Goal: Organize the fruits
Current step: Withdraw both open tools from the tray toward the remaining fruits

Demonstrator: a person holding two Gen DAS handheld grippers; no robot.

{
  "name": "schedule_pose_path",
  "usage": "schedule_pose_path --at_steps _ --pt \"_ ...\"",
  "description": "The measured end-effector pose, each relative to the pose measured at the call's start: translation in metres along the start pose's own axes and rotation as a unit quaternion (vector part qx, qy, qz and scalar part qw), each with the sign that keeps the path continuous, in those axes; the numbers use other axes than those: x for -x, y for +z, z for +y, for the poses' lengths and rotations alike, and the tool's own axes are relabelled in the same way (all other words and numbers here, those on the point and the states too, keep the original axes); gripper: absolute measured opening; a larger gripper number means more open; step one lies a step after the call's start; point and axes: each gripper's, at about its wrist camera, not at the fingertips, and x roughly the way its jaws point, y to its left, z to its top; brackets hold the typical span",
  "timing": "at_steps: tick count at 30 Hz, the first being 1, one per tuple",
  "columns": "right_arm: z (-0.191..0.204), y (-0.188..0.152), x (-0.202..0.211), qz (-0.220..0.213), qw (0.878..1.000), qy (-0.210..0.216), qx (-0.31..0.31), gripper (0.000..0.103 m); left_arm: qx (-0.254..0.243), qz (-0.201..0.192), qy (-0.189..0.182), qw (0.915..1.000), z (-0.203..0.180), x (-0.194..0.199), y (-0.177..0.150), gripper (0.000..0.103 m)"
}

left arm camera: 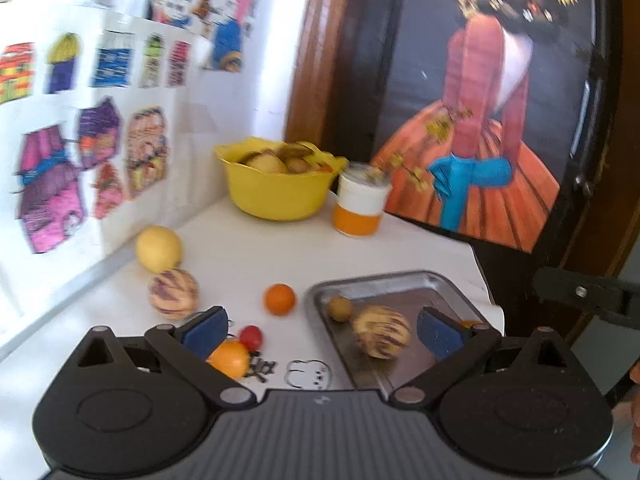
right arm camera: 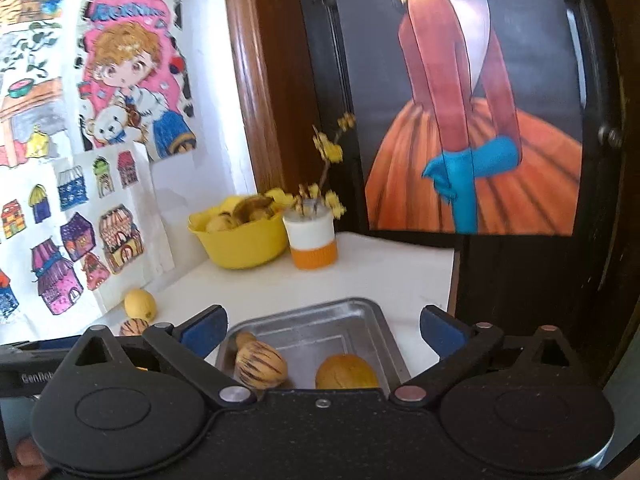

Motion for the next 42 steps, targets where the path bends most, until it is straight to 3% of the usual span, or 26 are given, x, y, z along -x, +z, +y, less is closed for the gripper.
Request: schedule_pose_path --at_steps 12,24,36,42 --pt "0.048 -0.017 0.047 -0.007 0.999 0.002 0.049 0.102 0.024 -0.027 0.057 0.9977 0.052 0.056 -0.012 0.103" --pt "0.113 -0.068 0.049 0.072 0.991 0.052 0.097 0.102 0.049 0.002 0.107 0.9931 0.107 0.081 -0.047 0.103" --pt "0.154 -0.102 0.016 0.184 0.975 0.081 0.097 0.102 0.076 0.049 0.084 0.9923 0.144 0.074 -0.072 0.102" --pt "0.161 -0.105 -0.006 0.200 0.971 0.077 0.109 0.102 0.079 0.067 0.085 0.9910 0.155 0.065 -0.080 0.102"
